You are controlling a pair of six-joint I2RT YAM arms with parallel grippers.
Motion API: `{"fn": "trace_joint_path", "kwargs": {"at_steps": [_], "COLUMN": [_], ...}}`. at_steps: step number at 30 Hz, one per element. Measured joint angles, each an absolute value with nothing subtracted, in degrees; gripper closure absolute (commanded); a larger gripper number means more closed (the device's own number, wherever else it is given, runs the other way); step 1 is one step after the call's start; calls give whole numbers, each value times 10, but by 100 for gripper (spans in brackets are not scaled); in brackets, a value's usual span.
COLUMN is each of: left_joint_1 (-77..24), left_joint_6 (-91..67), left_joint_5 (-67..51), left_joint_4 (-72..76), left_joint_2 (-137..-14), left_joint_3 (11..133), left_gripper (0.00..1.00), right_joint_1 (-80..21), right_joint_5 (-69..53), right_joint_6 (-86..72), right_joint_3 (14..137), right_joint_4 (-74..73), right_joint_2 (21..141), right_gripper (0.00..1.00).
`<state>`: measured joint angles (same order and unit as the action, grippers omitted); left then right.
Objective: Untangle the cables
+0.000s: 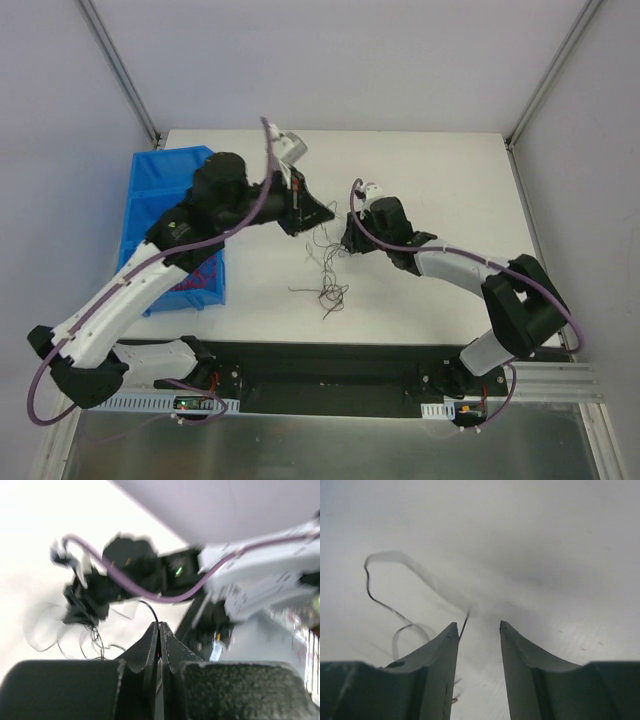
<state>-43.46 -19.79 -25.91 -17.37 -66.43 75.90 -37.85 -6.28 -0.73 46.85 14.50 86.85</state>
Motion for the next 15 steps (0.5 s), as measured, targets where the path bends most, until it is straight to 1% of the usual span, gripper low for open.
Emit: {"fn": "trace_joint_path", "kwargs": {"at_steps": [2, 3, 6, 12, 15], "left_joint_1": [-434, -434, -430, -430, -430], "left_joint_6": [-200, -200, -199, -196, -192], "left_joint_5": [-222, -198, -126, -46, -24], "left_joint_4": [-191, -208, -238, -297, -316], "left_joint_2": [-648, -641, -626, -627, -638], "left_joint_3": [820, 869, 990, 1117, 1150], "left_gripper": [100, 100, 100, 100, 100], "right_joint_1": [-356, -337, -294, -261, -257], "right_joint_5": [-23, -3, 34, 69, 80], "right_joint_6": [-17, -25, -44, -65, -70], "right_joint_3": [493, 497, 497, 497, 497], "right_joint_4": [100, 77, 23, -16, -29], "right_joint_2": [898, 909, 917, 917, 917], "right_gripper": [53, 50, 44, 43, 40]}}
